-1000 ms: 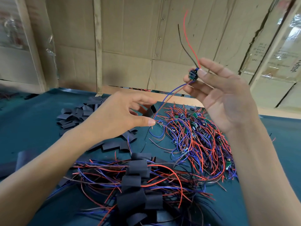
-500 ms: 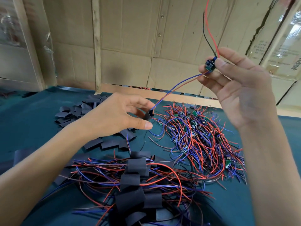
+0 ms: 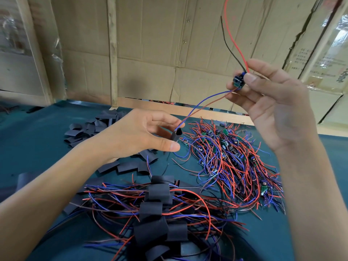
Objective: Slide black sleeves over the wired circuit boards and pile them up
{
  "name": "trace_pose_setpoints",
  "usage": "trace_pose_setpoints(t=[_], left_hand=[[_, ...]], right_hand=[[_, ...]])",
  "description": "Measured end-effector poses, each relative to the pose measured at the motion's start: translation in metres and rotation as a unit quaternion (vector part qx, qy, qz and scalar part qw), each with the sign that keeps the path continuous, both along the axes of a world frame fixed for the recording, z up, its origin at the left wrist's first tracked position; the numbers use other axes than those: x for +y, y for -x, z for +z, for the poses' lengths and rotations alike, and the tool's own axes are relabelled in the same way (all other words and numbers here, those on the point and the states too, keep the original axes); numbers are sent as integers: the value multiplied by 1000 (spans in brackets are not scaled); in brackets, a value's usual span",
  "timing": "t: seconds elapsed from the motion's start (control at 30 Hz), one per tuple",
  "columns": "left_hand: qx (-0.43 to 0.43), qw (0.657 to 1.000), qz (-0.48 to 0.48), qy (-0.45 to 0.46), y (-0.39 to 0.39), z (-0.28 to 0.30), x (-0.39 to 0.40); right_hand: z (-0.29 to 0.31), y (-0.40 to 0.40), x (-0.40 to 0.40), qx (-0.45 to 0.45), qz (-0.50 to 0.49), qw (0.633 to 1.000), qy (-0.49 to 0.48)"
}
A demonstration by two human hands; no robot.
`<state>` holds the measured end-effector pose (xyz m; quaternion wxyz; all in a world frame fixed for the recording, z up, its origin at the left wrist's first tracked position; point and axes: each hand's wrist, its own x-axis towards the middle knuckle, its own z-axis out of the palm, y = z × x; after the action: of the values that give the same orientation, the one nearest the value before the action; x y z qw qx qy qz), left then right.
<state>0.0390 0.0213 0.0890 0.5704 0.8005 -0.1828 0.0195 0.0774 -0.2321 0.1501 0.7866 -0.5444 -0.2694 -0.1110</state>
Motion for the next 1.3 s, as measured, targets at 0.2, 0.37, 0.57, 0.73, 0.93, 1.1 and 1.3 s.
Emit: trace_pose_setpoints(t=[0.2, 0.37, 0.57, 0.73, 0.93, 1.1, 1.3], left_hand=[[11, 999, -16, 29, 1, 1, 3], [14, 999, -34, 22, 2, 1, 1], [-31, 999, 23, 15, 3, 5, -5], [-119, 989, 88, -10, 10, 10, -17], [-161, 974, 158, 8, 12, 12, -21], [-198, 961, 192, 31, 13, 13, -20], [-269, 947, 175, -15, 17, 13, -19]], right_hand=[[2, 0, -8, -7, 5, 1000, 2], [0, 0, -6, -16, 25, 999, 29], [-4, 6, 6, -6, 110, 989, 103], [-24, 8, 49, 59, 134, 984, 105], [-35, 5, 63, 102, 135, 984, 57], [-35, 3, 61, 122, 170, 977, 36], [-34, 0, 58, 114, 140, 980, 89]])
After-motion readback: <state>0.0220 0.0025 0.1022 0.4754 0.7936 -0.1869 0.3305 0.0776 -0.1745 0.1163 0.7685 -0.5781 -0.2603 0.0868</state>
